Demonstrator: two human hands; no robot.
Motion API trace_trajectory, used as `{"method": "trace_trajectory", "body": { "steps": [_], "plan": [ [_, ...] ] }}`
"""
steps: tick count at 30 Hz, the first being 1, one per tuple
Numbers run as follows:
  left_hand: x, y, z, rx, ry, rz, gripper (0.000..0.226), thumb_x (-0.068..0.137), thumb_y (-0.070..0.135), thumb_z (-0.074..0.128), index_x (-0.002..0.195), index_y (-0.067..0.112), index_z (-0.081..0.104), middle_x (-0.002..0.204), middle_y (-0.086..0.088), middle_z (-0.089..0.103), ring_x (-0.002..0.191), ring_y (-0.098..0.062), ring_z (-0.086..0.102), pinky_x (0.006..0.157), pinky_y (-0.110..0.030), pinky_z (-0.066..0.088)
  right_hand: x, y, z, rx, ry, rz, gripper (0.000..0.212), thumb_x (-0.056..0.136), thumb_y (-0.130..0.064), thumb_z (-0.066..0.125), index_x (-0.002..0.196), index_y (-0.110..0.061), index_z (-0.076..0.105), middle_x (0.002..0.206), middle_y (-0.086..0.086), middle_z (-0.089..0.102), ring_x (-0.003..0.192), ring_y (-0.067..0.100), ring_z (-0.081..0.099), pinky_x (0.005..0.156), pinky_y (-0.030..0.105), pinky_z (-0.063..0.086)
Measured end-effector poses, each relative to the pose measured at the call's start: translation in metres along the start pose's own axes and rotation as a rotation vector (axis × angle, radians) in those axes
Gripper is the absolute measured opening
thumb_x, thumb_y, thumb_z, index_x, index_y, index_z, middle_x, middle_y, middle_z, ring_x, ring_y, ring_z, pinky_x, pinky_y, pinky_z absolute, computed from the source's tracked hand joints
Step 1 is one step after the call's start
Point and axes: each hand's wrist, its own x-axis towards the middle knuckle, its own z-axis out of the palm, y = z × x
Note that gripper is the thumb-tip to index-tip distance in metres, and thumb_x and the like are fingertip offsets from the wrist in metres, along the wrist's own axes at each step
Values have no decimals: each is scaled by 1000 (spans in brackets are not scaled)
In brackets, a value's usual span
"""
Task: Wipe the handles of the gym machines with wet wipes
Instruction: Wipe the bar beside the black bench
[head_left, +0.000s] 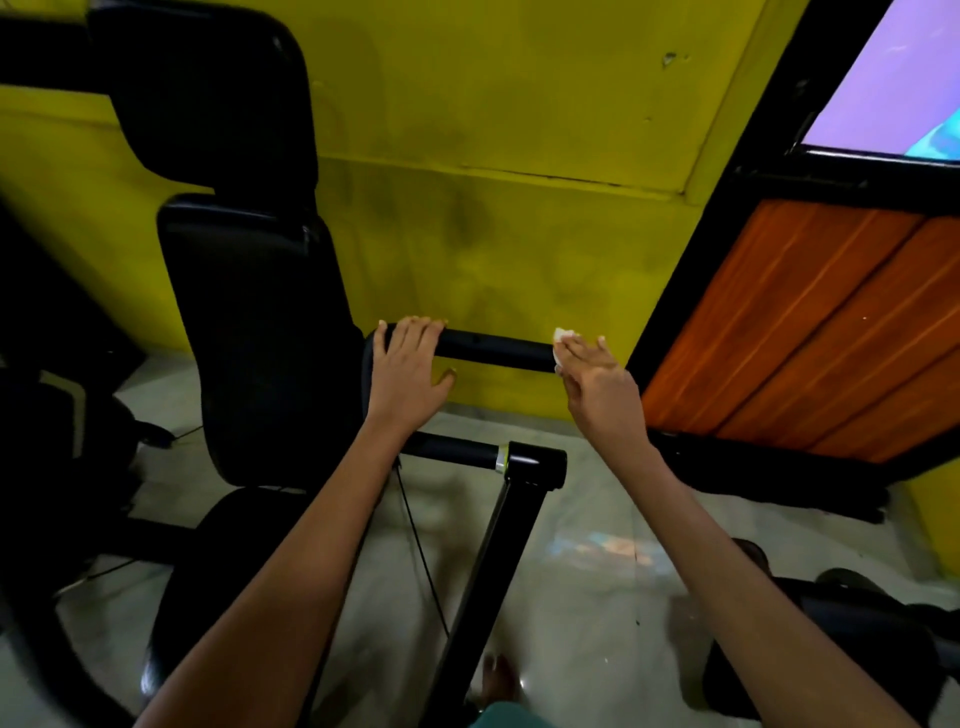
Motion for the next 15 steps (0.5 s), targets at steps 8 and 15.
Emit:
{"method": "trace_trajectory", "body": {
  "steps": [8,15],
  "plan": [
    [-3,-8,-6,69,-112,70,80,88,43,55,150,19,12,153,-2,20,144,-20,9,116,-45,-4,5,-35,24,53,46,117,31,88,-7,49,113,6,63,121,22,60,119,36,54,106,48,32],
    [-2,-14,-4,32,-93,130,82,84,44,59,149,15,18,151,-5,24,144,-24,12,115,-48,-3,0,-34,7,-91,101,243,29,92,-2,51,120,1,60,124,21,58,119,36,53,110,45,26]
  ]
}}
